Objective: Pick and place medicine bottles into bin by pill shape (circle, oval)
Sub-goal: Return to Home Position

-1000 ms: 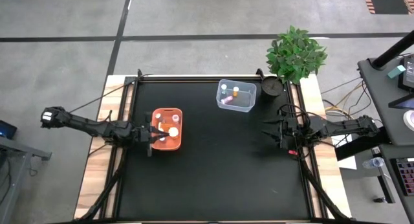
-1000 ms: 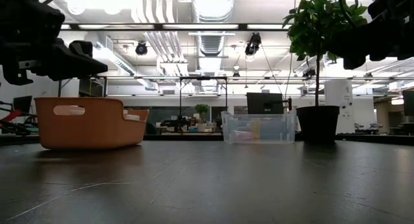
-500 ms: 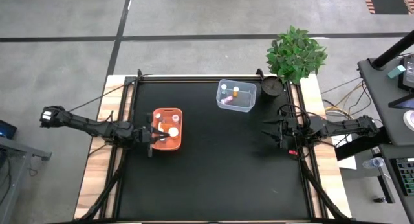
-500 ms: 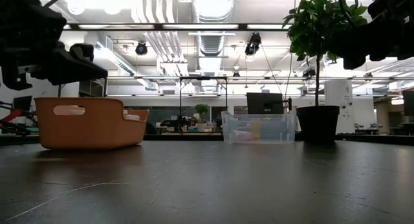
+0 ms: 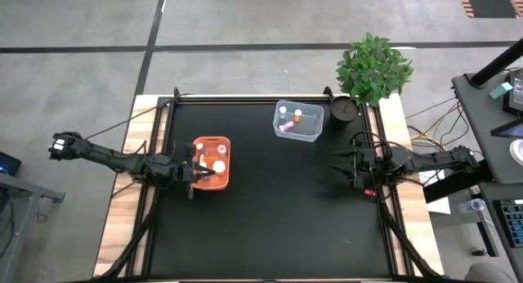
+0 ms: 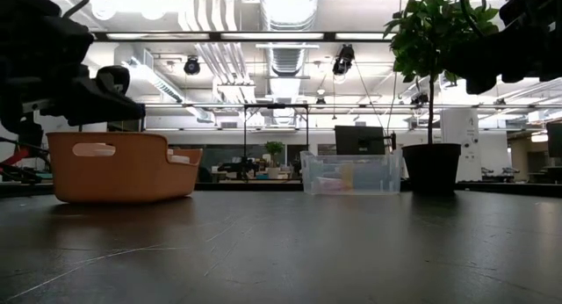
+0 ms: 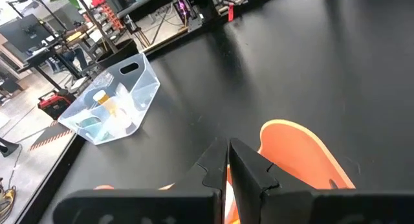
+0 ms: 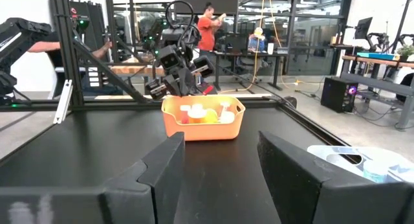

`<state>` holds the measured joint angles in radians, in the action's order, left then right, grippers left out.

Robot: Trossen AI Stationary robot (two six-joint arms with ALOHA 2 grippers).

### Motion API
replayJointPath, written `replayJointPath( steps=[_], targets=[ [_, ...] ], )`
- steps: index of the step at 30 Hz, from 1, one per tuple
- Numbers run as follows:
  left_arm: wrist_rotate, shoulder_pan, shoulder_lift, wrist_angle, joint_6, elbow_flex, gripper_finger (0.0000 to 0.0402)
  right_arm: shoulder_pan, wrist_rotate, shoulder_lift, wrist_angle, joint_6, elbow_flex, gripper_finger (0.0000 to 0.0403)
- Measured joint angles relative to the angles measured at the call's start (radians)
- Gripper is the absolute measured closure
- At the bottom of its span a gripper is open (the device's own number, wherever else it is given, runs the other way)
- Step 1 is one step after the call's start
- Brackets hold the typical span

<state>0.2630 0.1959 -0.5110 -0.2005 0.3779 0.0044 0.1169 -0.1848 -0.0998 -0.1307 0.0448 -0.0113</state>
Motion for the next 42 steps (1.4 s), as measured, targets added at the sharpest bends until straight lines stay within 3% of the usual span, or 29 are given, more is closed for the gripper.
replayJointPath(
  steps=[42],
  targets=[
    [-0.001, 0.0, -0.186, -0.02, 0.0, 0.0, 0.0401, 0.0, 0.0, 0.0, 0.0, 0.0, 0.0, 0.0213]
  ],
)
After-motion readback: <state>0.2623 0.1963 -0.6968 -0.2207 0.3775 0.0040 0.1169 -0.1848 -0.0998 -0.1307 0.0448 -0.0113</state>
